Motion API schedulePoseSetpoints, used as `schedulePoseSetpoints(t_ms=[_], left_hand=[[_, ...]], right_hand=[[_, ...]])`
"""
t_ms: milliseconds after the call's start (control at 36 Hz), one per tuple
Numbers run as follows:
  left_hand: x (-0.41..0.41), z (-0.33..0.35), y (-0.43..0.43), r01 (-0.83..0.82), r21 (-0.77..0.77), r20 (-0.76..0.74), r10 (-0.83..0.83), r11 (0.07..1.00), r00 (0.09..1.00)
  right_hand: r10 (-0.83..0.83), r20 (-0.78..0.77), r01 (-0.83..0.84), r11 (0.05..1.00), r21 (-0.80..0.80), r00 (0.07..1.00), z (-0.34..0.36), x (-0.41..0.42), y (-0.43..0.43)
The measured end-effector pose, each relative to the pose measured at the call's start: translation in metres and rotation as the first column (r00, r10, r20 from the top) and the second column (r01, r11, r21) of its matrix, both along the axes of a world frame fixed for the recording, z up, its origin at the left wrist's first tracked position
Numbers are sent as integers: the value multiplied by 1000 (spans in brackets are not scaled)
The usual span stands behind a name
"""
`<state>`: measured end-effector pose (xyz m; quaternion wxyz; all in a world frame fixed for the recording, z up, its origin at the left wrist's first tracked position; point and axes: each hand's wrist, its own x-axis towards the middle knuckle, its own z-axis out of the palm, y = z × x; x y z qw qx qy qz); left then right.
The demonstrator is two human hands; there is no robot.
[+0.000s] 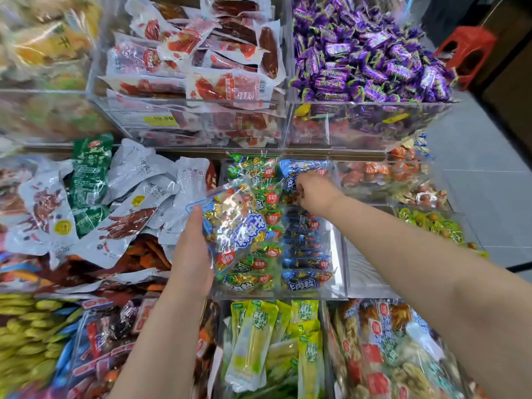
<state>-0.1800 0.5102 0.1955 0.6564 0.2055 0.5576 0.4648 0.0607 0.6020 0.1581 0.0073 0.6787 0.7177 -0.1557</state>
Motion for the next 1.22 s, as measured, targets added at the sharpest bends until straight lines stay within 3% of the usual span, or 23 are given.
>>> schedulePoseSetpoints(t_ms=[83,139,167,222,250,278,361,444,472,528,583,639,667,722,750,806,861,889,944,1028,1111,1222], left_hand=[[2,2,-1,33,14,8,-33,999,999],[2,0,-1,51,19,7,-51,999,999],[2,-2,-1,71,21,-8,-71,997,997],[5,-6,0,97,35,-36,-95,995,995],[8,-7,0,89,39,-42,-87,995,995],[11,-6,-1,63,45,-30,-62,997,998],[25,-2,0,-78,63,169,66,995,983],[43,3,-3,-98,131,232,66,987,970],[49,4,-6,-40,143,166,16,989,986],[58,1,-13,161,135,-126,-144,978,982],[59,-6,-17,342,87,-464,-265,936,845],[52,-9,-18,482,124,-669,-285,867,686],[48,-11,-18,547,161,-740,-266,822,618],[38,-17,-15,675,178,-866,-212,716,453],[33,-19,-14,749,114,-928,-199,653,315],[26,-25,-9,849,-161,-976,-211,502,-61],[22,-31,-7,828,-419,-906,-228,373,-356],[21,-34,-7,802,-490,-871,-215,342,-441],[22,-36,-7,771,-527,-847,-142,357,-513],[26,-33,-4,766,-489,-862,-100,417,-497],[31,-30,0,761,-504,-858,-134,408,-496],[40,-30,2,785,-468,-880,-130,405,-457]], right_hand=[[-3,-11,3,999,-46,1000,9,-4,-1],[-89,-210,85,996,-30,974,21,-7,-8],[-171,-399,160,985,-61,901,30,-10,-13],[-340,-742,205,940,-272,577,50,-18,-27],[-404,-811,149,914,-377,424,59,-20,-35],[-442,-832,83,894,-441,335,66,-22,-43],[-511,-839,-22,851,-524,187,71,-31,-69],[-594,-797,-28,803,-595,-110,59,-47,-95],[-609,-771,-21,787,-617,-185,55,-51,-101],[-627,-710,8,748,-664,-319,50,-56,-106],[-616,-685,76,719,-691,-389,53,-52,-106],[-588,-762,255,719,-646,-273,61,-38,-102],[-567,-810,365,730,-578,-149,68,-28,-100],[-529,-821,531,769,-356,214,82,-4,-91],[-511,-752,548,801,-242,416,90,7,-86],[-440,-470,445,889,-109,765,102,23,-74],[-244,-148,235,969,-79,958,105,24,-62],[-131,-24,129,988,-88,991,103,21,-56],[45,131,-29,993,-117,990,94,10,-43],[147,276,-118,986,-119,950,75,-7,-28],[164,376,-112,981,-156,912,56,-16,-19],[146,388,-34,959,-281,910,44,-22,-16]])
